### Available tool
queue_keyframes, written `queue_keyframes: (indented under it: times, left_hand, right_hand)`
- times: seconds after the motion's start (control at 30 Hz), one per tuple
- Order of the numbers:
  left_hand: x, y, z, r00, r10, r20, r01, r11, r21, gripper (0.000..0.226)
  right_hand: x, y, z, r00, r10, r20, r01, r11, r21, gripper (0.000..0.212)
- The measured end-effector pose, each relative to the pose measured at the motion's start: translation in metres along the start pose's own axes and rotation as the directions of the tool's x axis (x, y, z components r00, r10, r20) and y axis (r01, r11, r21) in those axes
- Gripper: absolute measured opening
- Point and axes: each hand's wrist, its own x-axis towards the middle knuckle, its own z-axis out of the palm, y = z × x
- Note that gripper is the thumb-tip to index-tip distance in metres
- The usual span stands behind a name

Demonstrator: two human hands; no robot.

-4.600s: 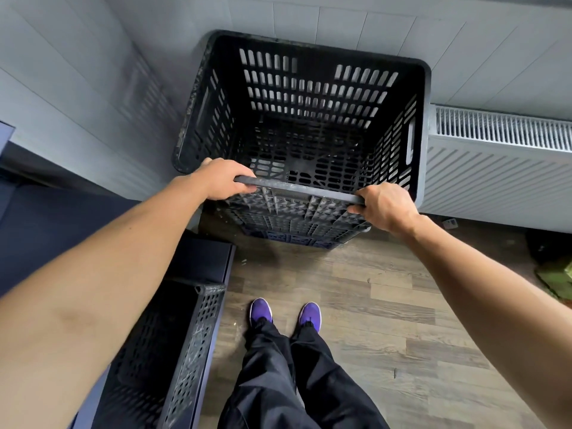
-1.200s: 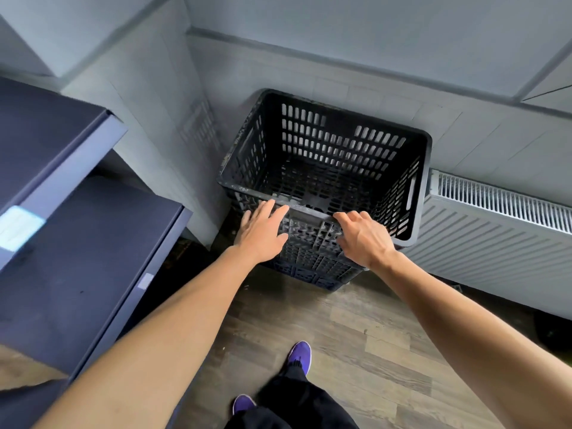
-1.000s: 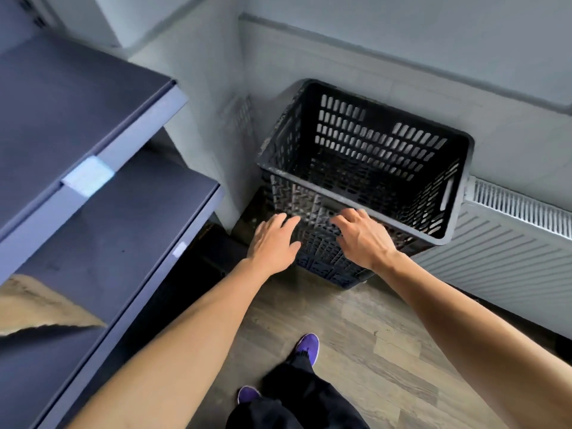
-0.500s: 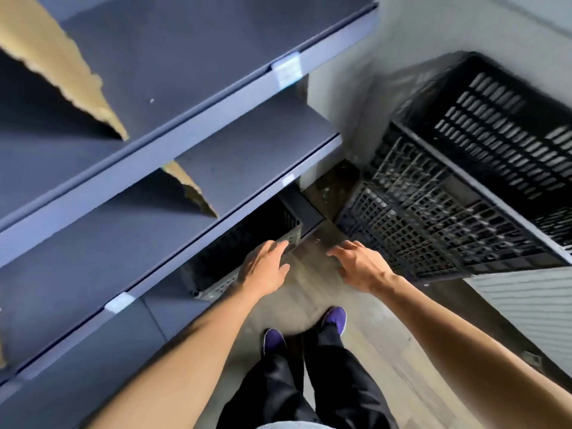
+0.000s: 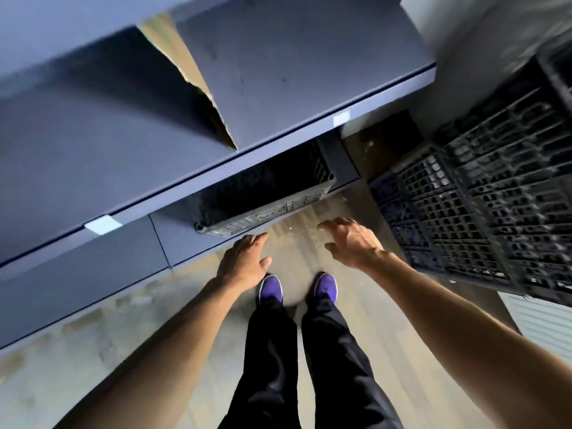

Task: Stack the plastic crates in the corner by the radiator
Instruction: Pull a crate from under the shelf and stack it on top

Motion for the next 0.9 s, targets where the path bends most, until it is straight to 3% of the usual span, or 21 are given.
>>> queue_keyframes:
  times: [0.33,0.53,0.7,0.9]
  left_hand:
    - [0.056,-0.033,0.061,0.995,-0.100,-0.027,0.100,0.995,-0.016,0.067]
    - [0.110,-0.062,0.084,0.977,-0.164,-0.136,0.174,0.983,0.062,0.074]
    - [0.159,-0.085,0.097,0.963,-0.148,-0.225,0.184,0.972,0.149,0.084]
    - [0.203,-0.091,0.104,0.962,-0.153,-0.225,0.194,0.966,0.170,0.062]
  right_hand:
    - [0.083,0.043,0.055,0.999,-0.013,0.045,0.014,1.000,-0.004,0.057]
    - [0.139,0.052,0.078,0.995,-0.098,-0.008,0.098,0.995,-0.029,0.068]
    - [0.180,0.054,0.084,0.984,-0.174,-0.032,0.167,0.972,-0.164,0.078]
    - [0.225,0.057,0.103,0.987,-0.159,-0.018,0.148,0.951,-0.272,0.080]
